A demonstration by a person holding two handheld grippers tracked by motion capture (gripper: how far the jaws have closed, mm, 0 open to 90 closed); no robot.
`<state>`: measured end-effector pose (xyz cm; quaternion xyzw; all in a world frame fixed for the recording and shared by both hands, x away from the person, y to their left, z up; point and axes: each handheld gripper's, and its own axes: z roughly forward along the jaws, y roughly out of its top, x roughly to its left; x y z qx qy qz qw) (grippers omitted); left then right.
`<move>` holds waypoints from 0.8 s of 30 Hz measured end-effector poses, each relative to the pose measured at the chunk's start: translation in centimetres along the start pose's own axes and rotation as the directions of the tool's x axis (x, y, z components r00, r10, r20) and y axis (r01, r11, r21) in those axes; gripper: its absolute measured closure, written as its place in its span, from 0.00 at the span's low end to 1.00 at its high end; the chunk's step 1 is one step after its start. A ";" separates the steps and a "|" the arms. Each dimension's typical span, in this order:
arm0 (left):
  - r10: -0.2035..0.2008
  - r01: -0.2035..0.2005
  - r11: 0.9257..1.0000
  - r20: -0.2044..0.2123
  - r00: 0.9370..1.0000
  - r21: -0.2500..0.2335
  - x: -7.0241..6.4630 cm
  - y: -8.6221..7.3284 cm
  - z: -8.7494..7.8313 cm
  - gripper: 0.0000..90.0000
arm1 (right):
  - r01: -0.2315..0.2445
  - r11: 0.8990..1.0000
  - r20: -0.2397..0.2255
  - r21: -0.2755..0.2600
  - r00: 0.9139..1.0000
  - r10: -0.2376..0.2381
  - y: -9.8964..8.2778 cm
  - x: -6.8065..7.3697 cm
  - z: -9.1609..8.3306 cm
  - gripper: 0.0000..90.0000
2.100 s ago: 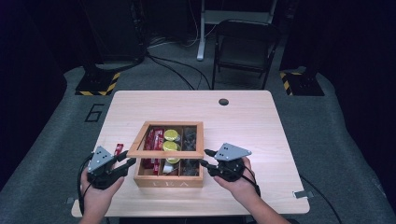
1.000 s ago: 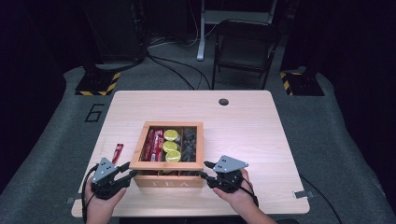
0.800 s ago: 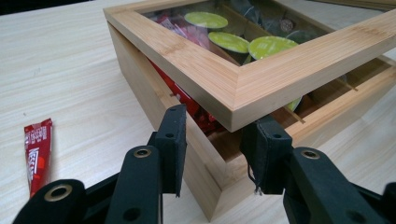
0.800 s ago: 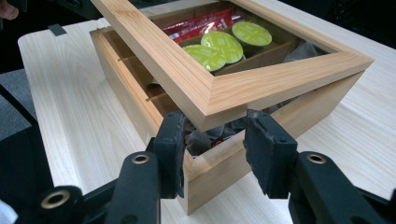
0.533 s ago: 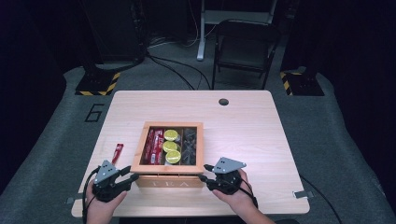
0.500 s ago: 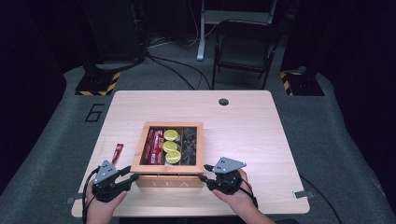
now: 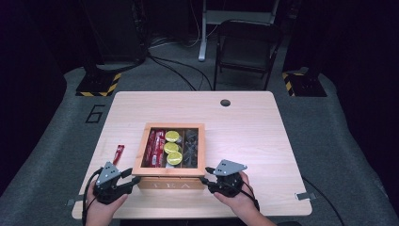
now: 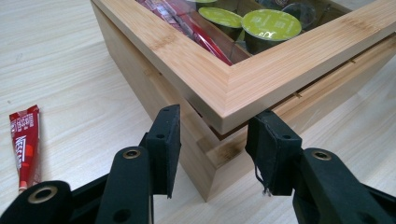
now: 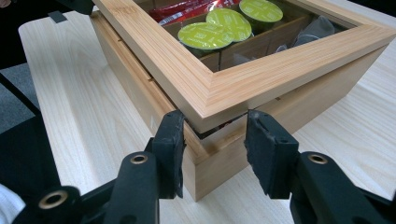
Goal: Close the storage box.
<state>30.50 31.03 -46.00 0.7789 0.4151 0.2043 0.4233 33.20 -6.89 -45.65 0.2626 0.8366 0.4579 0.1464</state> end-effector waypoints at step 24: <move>-0.017 0.016 1.000 0.074 0.997 0.014 0.1 -0.8 0.4 0.52 | -0.015 0.998 -0.003 0.053 1.000 0.016 -0.6 0.1 0.6 0.64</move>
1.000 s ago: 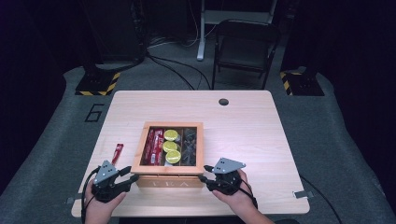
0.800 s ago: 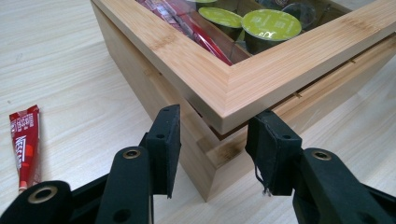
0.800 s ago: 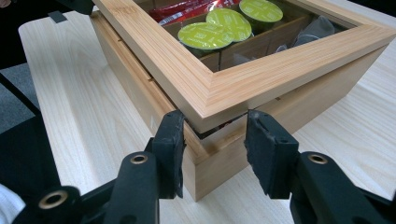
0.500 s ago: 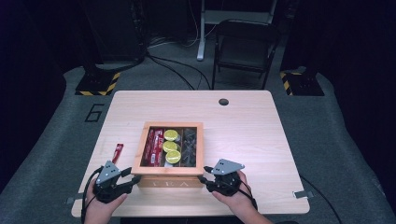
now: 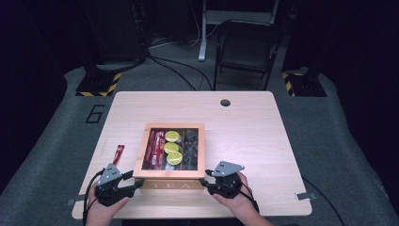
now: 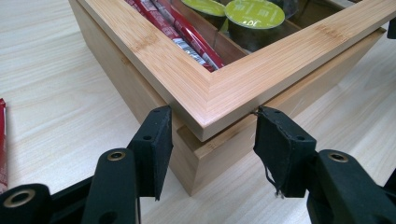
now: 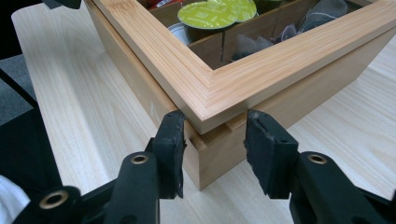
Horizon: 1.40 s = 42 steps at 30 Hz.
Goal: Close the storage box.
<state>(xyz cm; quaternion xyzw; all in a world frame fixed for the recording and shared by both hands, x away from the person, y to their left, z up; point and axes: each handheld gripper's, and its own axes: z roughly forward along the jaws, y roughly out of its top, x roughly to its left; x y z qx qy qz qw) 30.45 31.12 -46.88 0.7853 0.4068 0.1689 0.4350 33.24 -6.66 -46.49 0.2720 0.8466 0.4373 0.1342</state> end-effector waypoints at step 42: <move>-0.125 0.122 0.991 -0.058 0.990 -0.059 2.0 4.6 -0.3 0.39 | -0.076 0.995 0.054 -0.064 0.995 0.080 1.0 -3.2 -2.4 0.45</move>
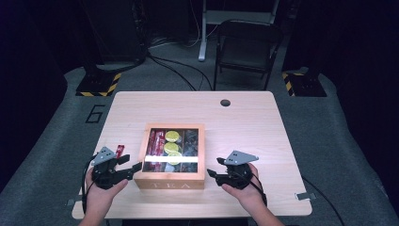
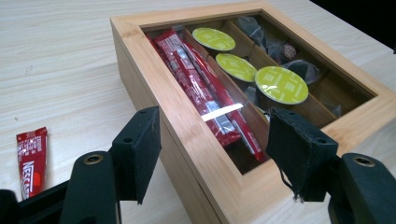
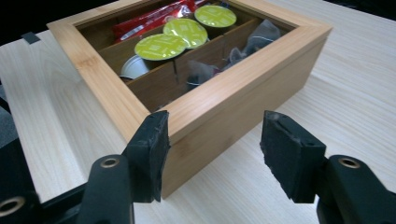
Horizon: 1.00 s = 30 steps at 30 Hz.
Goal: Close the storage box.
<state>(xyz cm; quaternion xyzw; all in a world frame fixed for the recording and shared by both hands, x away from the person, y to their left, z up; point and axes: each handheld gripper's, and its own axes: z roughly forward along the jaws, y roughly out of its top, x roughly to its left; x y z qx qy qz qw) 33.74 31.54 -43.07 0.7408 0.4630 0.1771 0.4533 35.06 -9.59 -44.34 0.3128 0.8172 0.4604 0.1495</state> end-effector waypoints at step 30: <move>-0.088 0.087 0.996 -0.116 0.989 -0.018 5.4 -2.6 0.1 0.39 | -0.081 0.996 0.092 0.028 0.993 0.078 -2.4 -3.2 -0.8 0.45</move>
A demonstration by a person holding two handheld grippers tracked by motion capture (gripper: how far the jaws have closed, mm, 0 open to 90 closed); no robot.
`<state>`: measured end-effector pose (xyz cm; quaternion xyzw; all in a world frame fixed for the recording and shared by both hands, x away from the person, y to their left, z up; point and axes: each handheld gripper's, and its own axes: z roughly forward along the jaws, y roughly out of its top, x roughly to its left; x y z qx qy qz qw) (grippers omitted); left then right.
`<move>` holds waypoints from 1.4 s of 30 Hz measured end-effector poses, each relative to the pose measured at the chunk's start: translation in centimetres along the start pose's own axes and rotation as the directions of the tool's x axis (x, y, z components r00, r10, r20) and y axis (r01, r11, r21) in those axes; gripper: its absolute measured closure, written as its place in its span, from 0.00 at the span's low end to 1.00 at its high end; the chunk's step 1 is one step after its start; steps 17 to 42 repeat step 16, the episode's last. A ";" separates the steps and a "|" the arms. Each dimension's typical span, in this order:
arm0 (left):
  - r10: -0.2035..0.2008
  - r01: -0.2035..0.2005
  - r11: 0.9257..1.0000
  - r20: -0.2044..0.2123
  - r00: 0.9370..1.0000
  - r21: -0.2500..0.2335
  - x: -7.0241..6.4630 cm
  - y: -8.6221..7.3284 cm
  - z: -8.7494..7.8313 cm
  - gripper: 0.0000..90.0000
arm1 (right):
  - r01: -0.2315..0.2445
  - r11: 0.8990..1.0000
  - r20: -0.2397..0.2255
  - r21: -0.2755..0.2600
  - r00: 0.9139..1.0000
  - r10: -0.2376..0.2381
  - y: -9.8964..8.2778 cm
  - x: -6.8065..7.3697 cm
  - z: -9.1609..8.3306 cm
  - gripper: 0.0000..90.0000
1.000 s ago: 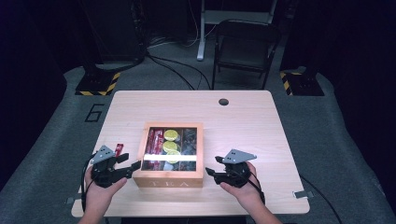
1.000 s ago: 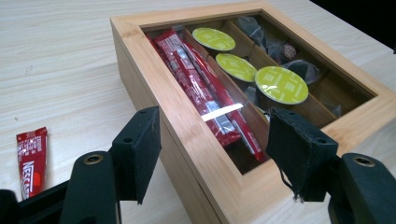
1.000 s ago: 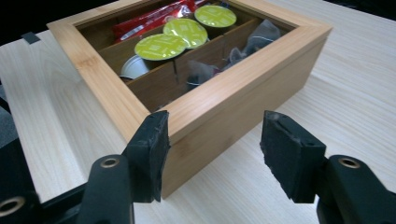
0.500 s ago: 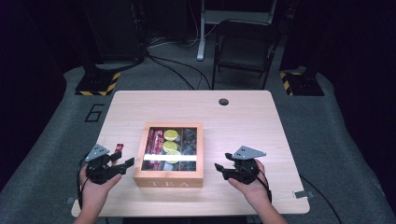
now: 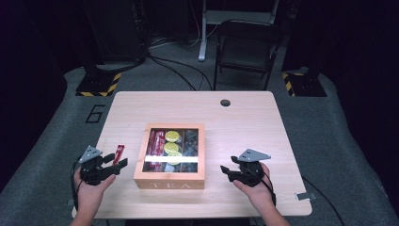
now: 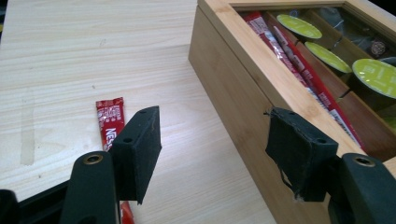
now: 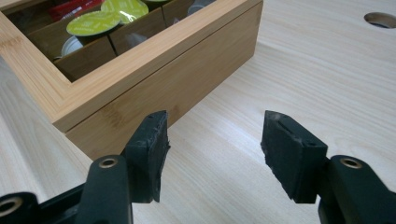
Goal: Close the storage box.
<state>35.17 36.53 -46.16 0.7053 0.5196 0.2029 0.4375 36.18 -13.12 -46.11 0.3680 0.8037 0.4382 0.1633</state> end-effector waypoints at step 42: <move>0.034 -0.033 0.999 -0.034 0.999 0.029 0.8 -0.6 0.6 0.39 | 0.006 1.000 -0.043 -0.015 0.999 -0.006 -0.2 1.3 0.8 0.46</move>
